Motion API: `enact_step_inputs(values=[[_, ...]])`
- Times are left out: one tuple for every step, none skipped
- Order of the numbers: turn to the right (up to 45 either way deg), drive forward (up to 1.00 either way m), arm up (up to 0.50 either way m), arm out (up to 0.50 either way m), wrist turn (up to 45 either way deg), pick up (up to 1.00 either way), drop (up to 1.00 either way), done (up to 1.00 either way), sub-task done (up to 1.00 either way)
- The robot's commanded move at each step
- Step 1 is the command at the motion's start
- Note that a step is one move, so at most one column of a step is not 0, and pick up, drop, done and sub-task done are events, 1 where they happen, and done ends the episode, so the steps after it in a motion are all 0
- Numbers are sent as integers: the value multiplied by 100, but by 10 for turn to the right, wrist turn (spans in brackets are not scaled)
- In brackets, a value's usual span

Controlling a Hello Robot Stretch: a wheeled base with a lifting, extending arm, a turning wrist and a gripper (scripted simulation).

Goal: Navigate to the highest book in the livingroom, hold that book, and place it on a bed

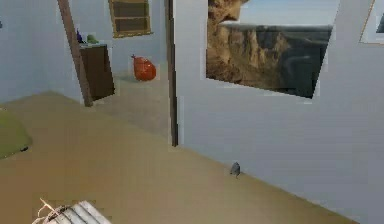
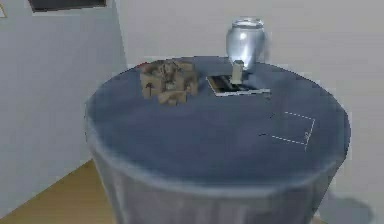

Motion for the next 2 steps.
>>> enact_step_inputs(values=[[0, 30, 0, 0, 0, 0, 0, 0, 0], [330, 0, 0, 0, 0, 0, 0, 0, 0]])
